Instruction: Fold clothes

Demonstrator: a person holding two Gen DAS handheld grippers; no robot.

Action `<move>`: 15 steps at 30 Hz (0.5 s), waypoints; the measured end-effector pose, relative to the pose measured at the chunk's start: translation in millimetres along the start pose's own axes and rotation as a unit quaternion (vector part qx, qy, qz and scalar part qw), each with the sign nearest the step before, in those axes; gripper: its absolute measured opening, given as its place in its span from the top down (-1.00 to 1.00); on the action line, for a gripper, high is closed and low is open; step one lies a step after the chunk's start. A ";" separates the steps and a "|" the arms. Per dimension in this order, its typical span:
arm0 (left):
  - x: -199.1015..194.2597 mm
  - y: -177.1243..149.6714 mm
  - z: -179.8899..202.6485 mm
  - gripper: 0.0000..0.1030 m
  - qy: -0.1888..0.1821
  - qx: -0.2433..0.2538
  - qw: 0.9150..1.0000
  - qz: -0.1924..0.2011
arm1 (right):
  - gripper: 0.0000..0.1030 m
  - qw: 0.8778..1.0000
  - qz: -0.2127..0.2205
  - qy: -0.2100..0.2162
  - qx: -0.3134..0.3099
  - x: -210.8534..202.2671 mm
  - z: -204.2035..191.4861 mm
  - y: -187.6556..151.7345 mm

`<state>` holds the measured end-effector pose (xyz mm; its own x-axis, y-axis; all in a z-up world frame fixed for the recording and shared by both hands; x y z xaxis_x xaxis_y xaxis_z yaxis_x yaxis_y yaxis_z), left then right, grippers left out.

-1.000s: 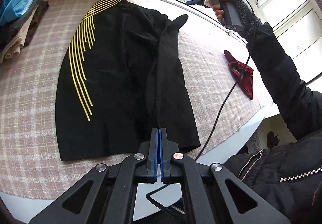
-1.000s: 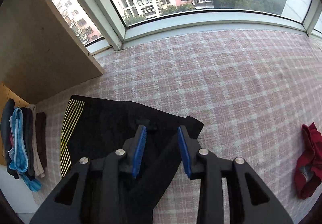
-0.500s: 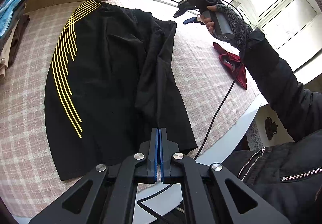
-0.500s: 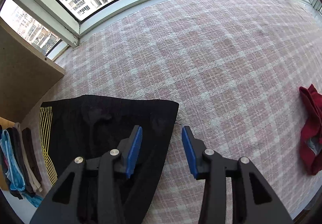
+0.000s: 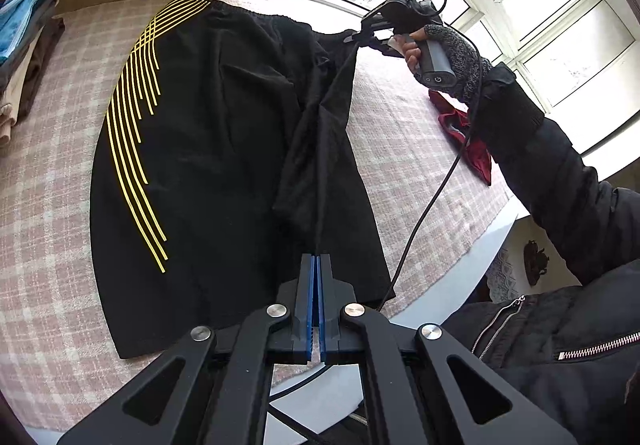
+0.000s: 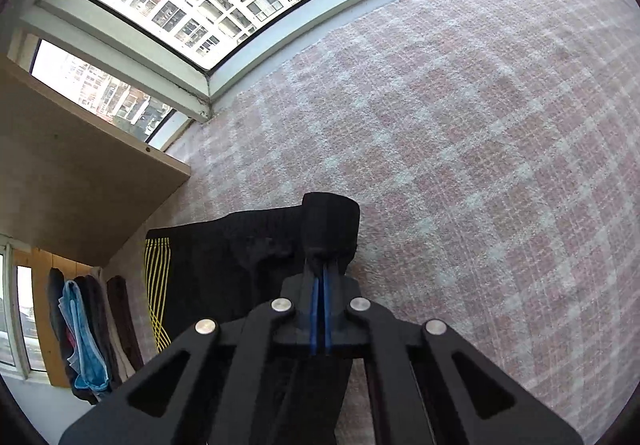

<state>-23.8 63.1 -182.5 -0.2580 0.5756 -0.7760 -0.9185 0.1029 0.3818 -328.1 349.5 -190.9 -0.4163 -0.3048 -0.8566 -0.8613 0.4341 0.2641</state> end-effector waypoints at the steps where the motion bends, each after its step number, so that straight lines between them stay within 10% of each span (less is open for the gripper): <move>1: -3.7 0.4 -3.5 0.99 0.000 -0.004 1.000 0.006 | 0.97 1.000 0.005 0.011 -0.014 -6.9 -18.6 1.4; 6: -30.4 -3.6 -32.5 0.99 0.014 -0.039 0.998 0.038 | 0.97 0.994 0.013 0.051 -0.100 -15.7 -126.3 2.9; 15: -41.1 -39.5 -116.0 0.99 0.056 -0.142 0.987 0.054 | 0.97 0.972 -0.025 -0.027 -0.230 97.1 -251.7 -32.6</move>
<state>-11.7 -58.7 -223.8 -0.3757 0.4760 -0.7952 -0.9268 -0.1946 0.3214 -413.8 92.3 -171.1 -0.3647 -0.2651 -0.8926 -0.9246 -0.0102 0.3808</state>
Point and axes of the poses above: each gripper's, at about its wrist camera, not at the fingertips, and x roughly the way its jaws point, z to its right, y to its top, the point moved 4 cm from there along x, roughly the way its jaws point, and after that the axes turned 1 degree about -y, right-handed, at the moved point
